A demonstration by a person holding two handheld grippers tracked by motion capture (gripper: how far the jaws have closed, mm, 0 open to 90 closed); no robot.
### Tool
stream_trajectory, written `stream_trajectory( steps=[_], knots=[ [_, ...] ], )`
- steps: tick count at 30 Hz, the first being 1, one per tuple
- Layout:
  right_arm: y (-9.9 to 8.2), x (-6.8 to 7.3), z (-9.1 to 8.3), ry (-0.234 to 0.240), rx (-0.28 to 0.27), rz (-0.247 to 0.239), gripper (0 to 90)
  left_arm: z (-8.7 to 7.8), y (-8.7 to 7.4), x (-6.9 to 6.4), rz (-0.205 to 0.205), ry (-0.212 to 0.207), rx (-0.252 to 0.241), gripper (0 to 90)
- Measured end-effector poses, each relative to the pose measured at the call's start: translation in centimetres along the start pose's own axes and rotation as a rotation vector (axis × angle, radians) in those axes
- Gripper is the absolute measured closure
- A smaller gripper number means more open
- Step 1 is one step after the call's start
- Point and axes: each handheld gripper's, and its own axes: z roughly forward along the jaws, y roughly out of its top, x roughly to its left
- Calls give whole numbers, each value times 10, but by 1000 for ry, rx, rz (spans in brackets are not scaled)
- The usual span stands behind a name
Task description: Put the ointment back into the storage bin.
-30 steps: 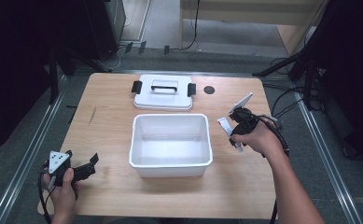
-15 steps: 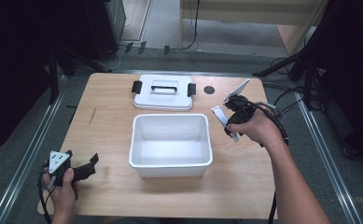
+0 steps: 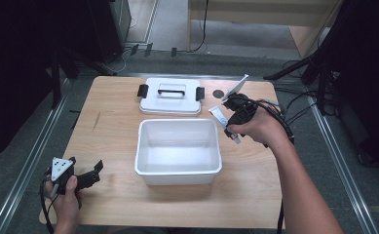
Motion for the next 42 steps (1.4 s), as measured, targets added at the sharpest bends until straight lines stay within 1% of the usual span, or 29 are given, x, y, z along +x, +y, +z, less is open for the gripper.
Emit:
stream_trajectory(
  steps=[3,4,6,7,10,12,16,18,19,20,21,24,25,27,28,30,33,34,35,38,42],
  knots=[
    [4,9,-2,3,6,-20,723,0,0,0,4,1,0,0],
    [5,11,-3,5,1,-35,723,0,0,0,1,-1,-1,0],
    [7,17,-4,14,4,-50,723,0,0,0,-1,-1,-2,0],
    [9,20,-4,16,-1,-68,723,0,0,0,0,-1,-1,0],
    [11,28,-4,22,3,-87,723,0,0,0,0,-1,-1,0],
    [13,32,-3,22,-3,-115,723,0,0,0,-1,-2,0,0],
    [16,43,-3,47,-4,-158,723,0,0,0,0,-2,0,0],
    [16,48,-3,61,-10,-193,722,0,0,0,-2,0,-1,0],
    [16,50,-2,69,-10,-203,722,0,0,0,-3,0,-1,0],
    [17,53,-2,75,-5,-226,722,0,0,0,-2,0,-1,0],
    [17,55,-2,79,-4,-238,722,0,0,0,-4,0,-1,0],
    [17,61,1,99,-7,-312,722,0,0,0,-4,0,-2,0],
    [18,64,1,107,-6,-344,721,0,0,0,-4,0,-2,0],
    [17,69,3,112,-10,-410,721,0,0,0,-4,0,-1,0],
    [17,70,3,114,-12,-429,721,0,0,0,-3,0,-1,0],
    [16,75,5,116,-15,-490,721,0,0,0,-4,-1,-2,0],
    [15,79,8,121,-15,-564,720,0,0,1,-5,-1,-2,0],
    [14,80,9,118,-14,-604,720,0,0,1,-4,-1,-2,0],
    [13,81,9,118,-17,-632,720,0,0,0,-4,-1,-2,0],
    [11,83,11,125,-28,-705,720,0,0,0,-4,-1,-2,0],
    [10,84,15,120,-28,-776,720,0,0,0,-4,-1,-2,0]
  ],
)
